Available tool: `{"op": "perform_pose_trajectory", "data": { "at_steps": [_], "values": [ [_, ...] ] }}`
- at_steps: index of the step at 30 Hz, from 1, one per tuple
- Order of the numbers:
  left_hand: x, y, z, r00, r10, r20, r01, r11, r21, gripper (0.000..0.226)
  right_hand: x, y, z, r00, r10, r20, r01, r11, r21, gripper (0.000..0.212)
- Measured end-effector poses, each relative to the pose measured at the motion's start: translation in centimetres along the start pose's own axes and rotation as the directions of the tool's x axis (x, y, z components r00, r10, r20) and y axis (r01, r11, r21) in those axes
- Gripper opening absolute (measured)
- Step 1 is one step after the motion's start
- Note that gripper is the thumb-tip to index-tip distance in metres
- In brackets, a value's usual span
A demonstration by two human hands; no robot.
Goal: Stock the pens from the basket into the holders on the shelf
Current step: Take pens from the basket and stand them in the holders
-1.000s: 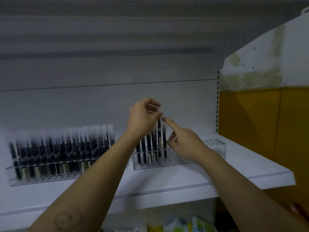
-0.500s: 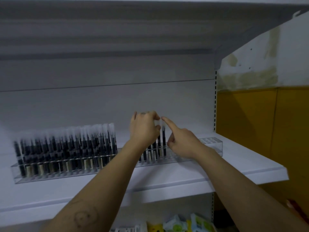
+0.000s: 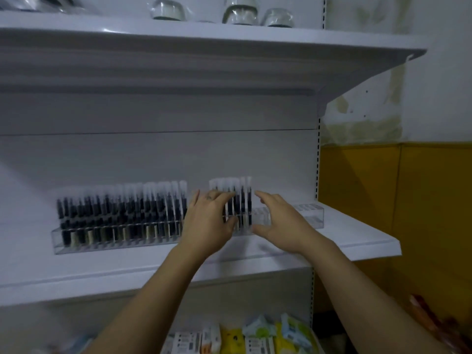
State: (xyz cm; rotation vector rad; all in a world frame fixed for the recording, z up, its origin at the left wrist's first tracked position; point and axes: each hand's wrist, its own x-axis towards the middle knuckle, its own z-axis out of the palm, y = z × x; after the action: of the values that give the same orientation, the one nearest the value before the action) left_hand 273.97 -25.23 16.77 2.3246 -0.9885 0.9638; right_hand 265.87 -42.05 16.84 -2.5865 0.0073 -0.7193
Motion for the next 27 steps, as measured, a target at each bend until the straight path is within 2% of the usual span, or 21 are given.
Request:
{"op": "perform_pose_trajectory", "data": {
  "at_steps": [8, 12, 17, 22, 27],
  "values": [
    [-9.6, 0.3, -1.6, 1.0, -0.004, 0.026, 0.005, 0.999, -0.038, 0.049, -8.0, -3.1, 3.3, 0.999, -0.041, 0.015, 0.042, 0.995, -0.085, 0.078],
    [-15.0, 0.2, -0.5, 0.995, -0.04, 0.093, 0.044, 0.998, -0.049, 0.046, -12.3, -2.4, 6.3, 0.999, -0.019, 0.047, 0.02, 0.999, -0.028, 0.075],
    [-20.7, -0.1, 2.1, 0.974, -0.085, 0.211, 0.092, 0.995, -0.025, 0.05, -16.2, -0.7, 10.8, 0.987, 0.051, 0.155, -0.042, 0.997, -0.063, 0.073],
    [-25.8, -0.8, 5.4, 0.933, -0.139, 0.333, 0.163, 0.986, -0.044, 0.05, -19.5, 1.6, 16.4, 0.956, 0.125, 0.266, -0.103, 0.99, -0.093, 0.072],
    [-31.0, -1.8, 8.9, 0.844, -0.17, 0.508, 0.209, 0.978, -0.02, 0.054, -22.8, 3.9, 22.1, 0.881, 0.206, 0.427, -0.179, 0.979, -0.102, 0.073]
  ]
}}
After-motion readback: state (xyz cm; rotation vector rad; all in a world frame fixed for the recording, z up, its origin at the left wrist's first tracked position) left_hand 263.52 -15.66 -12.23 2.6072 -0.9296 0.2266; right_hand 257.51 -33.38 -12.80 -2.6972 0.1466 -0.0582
